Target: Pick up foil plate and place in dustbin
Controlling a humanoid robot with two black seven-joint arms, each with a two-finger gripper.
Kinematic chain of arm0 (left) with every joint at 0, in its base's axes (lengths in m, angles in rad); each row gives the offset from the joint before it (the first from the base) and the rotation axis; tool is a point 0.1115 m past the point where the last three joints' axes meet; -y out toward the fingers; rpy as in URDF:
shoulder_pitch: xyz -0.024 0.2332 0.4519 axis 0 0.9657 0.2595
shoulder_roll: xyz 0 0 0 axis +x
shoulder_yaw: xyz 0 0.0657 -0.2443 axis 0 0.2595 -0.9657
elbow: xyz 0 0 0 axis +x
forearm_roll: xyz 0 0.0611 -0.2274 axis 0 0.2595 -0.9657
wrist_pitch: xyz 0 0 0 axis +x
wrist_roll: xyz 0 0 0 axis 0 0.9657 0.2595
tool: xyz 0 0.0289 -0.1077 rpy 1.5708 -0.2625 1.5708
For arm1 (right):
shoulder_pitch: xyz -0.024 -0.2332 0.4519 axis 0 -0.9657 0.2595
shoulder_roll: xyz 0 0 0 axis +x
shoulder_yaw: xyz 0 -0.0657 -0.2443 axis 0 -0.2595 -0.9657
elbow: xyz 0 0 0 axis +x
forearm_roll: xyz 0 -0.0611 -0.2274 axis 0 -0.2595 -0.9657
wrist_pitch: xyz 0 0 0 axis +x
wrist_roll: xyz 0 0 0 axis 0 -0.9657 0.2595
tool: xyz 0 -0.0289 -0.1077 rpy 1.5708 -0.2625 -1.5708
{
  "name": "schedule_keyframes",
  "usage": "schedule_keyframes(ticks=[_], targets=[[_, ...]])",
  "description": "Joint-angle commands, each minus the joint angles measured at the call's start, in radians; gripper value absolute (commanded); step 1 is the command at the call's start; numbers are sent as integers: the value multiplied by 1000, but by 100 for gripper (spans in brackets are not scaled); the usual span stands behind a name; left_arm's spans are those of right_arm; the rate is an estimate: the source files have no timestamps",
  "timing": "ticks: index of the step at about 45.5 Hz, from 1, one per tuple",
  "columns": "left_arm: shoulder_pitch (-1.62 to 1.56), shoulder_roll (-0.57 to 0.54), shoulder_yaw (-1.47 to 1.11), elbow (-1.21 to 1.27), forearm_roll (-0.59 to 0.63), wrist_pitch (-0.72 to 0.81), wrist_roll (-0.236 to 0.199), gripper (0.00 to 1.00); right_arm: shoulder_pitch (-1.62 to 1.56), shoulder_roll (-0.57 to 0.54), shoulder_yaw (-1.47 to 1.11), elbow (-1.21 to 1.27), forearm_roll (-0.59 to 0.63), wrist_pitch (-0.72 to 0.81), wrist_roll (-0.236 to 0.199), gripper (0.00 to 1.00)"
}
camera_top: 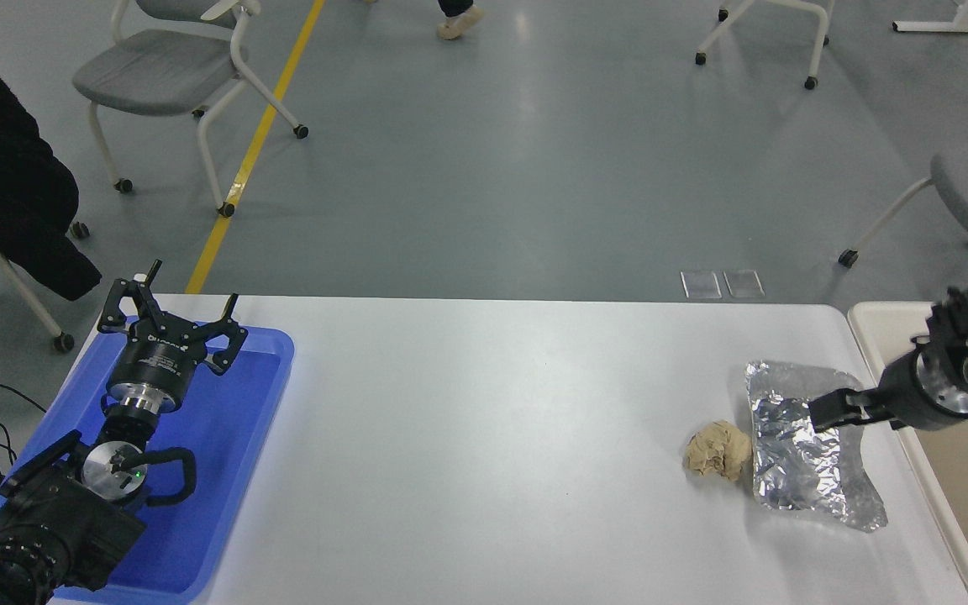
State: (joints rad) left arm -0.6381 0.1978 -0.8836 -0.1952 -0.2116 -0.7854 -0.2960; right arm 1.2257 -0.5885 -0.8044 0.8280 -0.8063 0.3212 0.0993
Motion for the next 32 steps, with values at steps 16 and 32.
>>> schedule_keyframes(ticks=[16, 32], targets=[[0, 0, 0, 0, 0, 0, 0, 100, -175, 70, 102, -130, -7, -97, -44, 83], [0, 0, 0, 0, 0, 0, 0, 100, -216, 72, 152, -153, -5, -126, -52, 0]])
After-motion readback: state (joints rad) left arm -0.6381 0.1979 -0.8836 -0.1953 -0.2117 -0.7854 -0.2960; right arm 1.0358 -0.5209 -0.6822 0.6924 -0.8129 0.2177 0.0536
